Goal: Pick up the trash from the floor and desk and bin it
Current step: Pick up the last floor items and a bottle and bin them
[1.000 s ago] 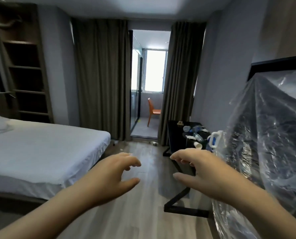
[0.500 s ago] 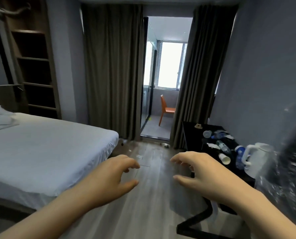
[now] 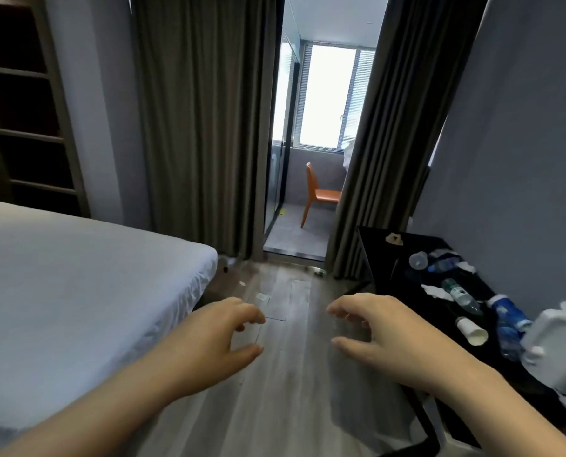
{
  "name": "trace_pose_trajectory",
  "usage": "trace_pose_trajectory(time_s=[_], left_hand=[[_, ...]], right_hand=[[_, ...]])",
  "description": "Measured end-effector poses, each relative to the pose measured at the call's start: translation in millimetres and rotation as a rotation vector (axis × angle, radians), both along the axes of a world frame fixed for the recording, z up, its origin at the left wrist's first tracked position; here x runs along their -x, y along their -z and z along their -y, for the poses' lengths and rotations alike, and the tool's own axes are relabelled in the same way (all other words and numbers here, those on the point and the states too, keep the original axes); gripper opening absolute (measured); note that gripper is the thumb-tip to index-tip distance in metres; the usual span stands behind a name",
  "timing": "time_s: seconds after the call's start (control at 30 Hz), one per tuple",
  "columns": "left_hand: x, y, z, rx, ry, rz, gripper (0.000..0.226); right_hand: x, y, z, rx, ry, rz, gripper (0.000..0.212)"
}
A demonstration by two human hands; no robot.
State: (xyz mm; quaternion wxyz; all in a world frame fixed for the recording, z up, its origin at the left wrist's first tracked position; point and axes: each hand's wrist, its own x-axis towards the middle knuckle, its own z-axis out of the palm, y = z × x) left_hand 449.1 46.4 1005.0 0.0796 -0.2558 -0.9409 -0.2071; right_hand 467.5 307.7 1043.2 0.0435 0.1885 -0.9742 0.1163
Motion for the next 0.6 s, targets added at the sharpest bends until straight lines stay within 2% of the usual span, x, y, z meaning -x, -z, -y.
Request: trace_pose_trajectory(time_s=[0.2, 0.6], left_hand=[[120.2, 11.4, -11.9, 0.022, -0.025, -0.007, 0.032], [345.0, 21.4, -42.0, 0.042, -0.102, 0.091, 0.036]], right_hand=[[128.1, 19.0, -16.6, 0.037, -0.015, -0.004, 0.04], [368.9, 41.2, -51.0, 0.065, -0.047, 0.103, 0.045]])
